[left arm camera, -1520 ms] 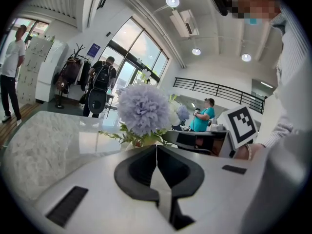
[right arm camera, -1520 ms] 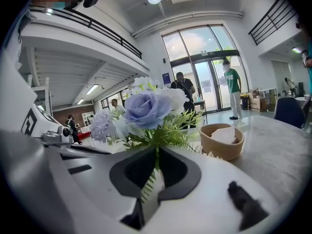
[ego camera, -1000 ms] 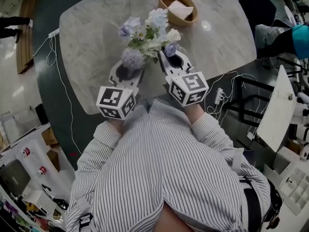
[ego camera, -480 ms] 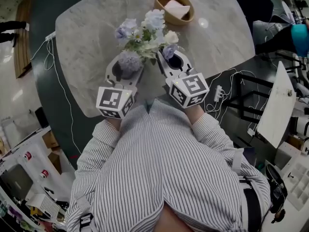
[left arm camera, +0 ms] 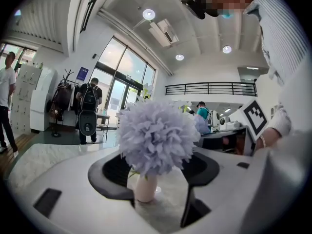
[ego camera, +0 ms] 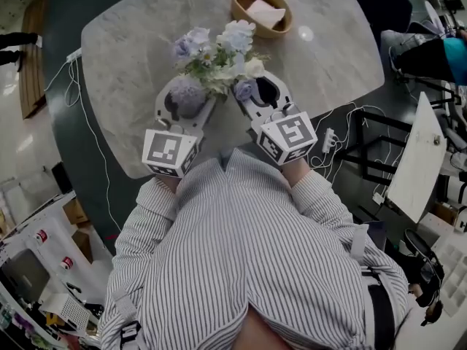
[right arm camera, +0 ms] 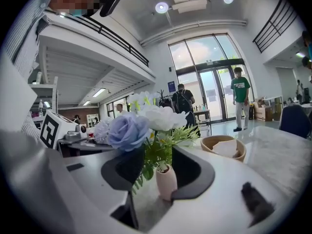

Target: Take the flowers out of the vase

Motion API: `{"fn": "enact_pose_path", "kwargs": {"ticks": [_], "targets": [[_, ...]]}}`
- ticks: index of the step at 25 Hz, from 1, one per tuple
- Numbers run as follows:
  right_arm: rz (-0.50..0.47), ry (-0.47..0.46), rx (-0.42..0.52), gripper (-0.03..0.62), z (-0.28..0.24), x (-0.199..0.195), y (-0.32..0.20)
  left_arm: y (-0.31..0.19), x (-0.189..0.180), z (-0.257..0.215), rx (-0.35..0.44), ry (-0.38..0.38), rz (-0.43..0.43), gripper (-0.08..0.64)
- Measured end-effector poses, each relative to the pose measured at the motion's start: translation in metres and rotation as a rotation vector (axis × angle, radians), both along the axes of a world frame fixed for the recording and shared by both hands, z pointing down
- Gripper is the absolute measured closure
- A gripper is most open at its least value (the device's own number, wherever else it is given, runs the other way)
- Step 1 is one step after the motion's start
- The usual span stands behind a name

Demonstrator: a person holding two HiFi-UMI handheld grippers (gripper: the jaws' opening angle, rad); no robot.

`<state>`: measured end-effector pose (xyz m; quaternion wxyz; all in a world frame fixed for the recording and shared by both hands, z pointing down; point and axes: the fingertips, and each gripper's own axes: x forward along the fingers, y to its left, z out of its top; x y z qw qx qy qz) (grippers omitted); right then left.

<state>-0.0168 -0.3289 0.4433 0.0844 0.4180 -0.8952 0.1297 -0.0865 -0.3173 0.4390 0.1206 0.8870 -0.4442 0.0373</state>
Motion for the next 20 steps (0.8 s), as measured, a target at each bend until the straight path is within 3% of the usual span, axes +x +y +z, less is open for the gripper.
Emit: {"fn": "enact_pose_path", "kwargs": {"ticks": [11,15,20], "targets": [[-0.023,0.004,0.041,0.424,-0.006,-0.004,-0.008,-0.005,0.009,-0.004,0.025,-0.012,0.041,0.291],[-0.016,0.002,0.055,0.489,-0.008,-0.007,-0.01,-0.006,0.005,-0.002,0.027,-0.038,0.035,0.438],[0.011,0.003,0.058,0.544,-0.008,-0.003,-0.015,-0.006,0.009,-0.002,0.03,-0.05,0.047,0.5]]}}
